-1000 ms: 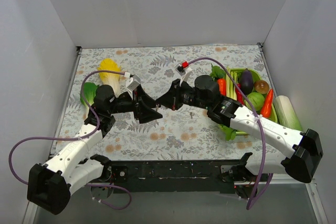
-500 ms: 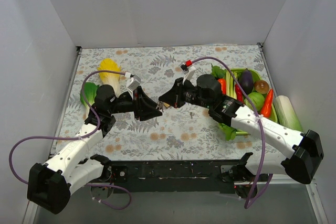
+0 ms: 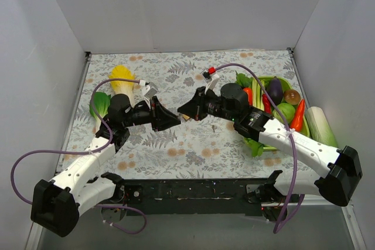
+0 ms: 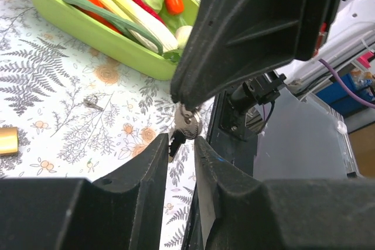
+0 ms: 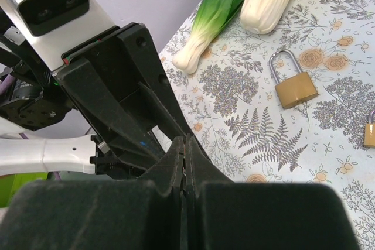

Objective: Unlock with the key
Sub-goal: Pick up the key from the center of the board.

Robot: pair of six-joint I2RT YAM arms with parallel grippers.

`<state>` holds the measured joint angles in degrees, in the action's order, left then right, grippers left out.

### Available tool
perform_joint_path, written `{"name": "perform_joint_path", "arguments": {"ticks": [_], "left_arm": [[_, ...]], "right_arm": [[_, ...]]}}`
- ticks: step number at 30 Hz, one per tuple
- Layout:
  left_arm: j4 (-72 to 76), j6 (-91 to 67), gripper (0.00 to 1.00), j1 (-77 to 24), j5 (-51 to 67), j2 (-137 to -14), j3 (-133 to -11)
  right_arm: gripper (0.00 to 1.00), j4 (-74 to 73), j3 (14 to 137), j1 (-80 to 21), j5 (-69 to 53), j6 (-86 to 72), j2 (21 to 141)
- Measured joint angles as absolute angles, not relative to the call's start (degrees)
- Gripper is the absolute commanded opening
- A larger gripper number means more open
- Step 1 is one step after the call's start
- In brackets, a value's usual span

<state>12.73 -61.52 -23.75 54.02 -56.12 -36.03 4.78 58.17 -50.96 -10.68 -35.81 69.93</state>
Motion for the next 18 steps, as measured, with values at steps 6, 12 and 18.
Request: {"name": "perform_joint_path", "arguments": {"ticks": [6, 12, 18], "left_arm": [[10.5, -60.4, 0.26, -23.7, 49.6, -56.4, -36.1], [10.1, -60.0, 0.25, -23.7, 47.4, -56.3, -36.1], [10.3, -60.2, 0.27, -23.7, 47.9, -56.3, -36.1]], "right_arm": [[0.01, 4.9, 57.1, -50.9, -10.7, -36.0, 69.9], [0.01, 5.3, 57.1, -50.7, -11.0, -36.3, 69.9], [0.01, 6.2, 57.1, -50.7, -11.5, -37.1, 69.9]]}}
